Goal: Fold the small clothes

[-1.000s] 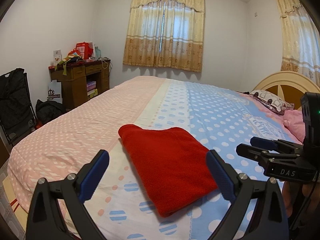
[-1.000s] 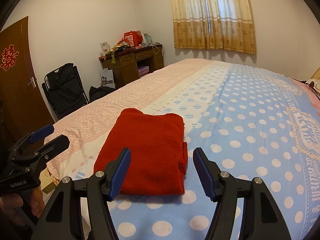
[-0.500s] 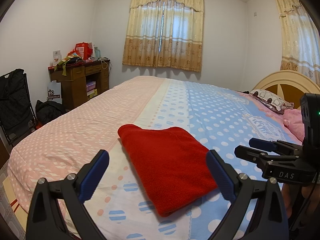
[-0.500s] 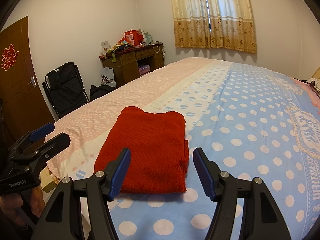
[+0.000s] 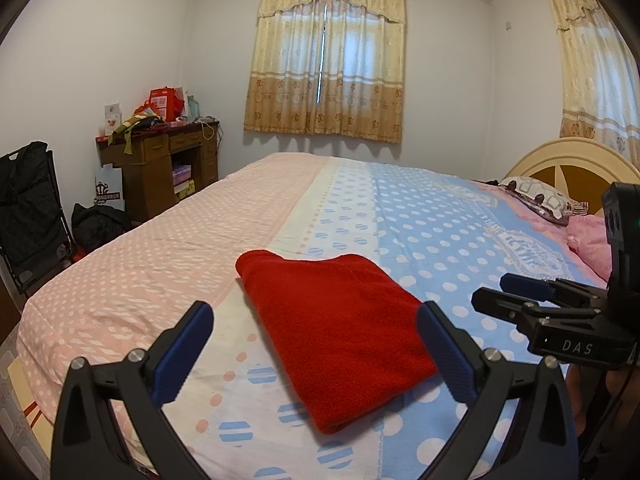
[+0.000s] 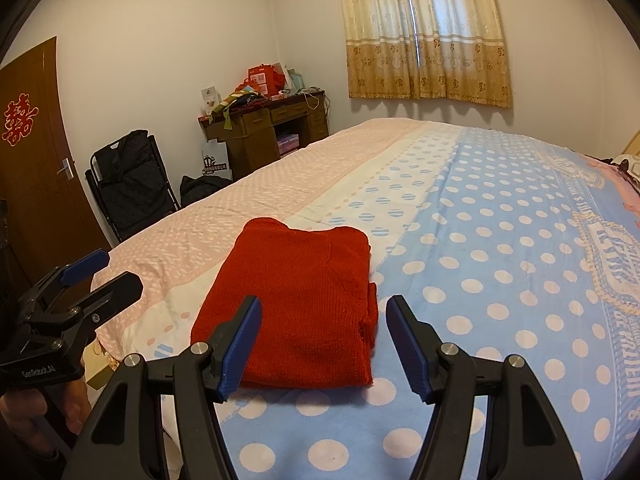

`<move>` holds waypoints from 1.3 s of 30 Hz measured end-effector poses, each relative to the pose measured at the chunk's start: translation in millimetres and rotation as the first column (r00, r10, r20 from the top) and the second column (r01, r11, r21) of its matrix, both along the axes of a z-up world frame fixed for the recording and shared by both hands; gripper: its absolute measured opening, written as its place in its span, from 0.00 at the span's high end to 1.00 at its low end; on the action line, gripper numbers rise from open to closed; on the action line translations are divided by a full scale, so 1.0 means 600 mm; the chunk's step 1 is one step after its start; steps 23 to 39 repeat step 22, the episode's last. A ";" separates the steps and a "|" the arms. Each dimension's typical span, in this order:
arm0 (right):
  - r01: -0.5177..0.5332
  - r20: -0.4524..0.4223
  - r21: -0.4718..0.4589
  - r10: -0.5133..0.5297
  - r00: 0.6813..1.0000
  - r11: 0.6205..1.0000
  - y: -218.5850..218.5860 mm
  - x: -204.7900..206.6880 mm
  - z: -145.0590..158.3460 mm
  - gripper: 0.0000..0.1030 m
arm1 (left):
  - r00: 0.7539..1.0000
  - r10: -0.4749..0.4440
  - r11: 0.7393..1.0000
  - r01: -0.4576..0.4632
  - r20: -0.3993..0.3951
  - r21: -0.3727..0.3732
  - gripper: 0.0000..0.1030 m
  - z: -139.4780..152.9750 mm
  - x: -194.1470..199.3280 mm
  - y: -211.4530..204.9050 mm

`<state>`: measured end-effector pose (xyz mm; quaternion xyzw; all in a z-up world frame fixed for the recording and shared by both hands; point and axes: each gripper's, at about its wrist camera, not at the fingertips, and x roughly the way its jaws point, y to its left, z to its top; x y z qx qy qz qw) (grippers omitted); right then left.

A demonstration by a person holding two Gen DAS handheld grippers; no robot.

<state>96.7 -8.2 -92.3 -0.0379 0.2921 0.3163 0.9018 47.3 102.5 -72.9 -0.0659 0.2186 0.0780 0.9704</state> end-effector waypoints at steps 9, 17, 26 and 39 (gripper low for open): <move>0.000 0.000 0.001 0.000 1.000 1.000 0.003 -0.002 0.000 0.36 | 1.000 0.005 1.000 -0.005 -0.002 0.007 0.00 0.000 0.002 0.003; -0.006 0.001 0.000 0.006 1.000 1.000 0.002 -0.003 0.000 0.36 | 0.999 0.042 0.999 -0.041 -0.014 0.020 0.00 -0.003 0.007 0.016; -0.011 -0.006 -0.001 0.011 1.000 1.000 0.004 -0.005 -0.005 0.36 | 0.999 0.053 0.998 -0.052 -0.009 0.041 0.00 -0.006 0.005 0.019; -0.011 -0.006 -0.001 0.011 1.000 1.000 0.004 -0.005 -0.005 0.36 | 0.999 0.053 0.998 -0.052 -0.009 0.041 0.00 -0.006 0.005 0.019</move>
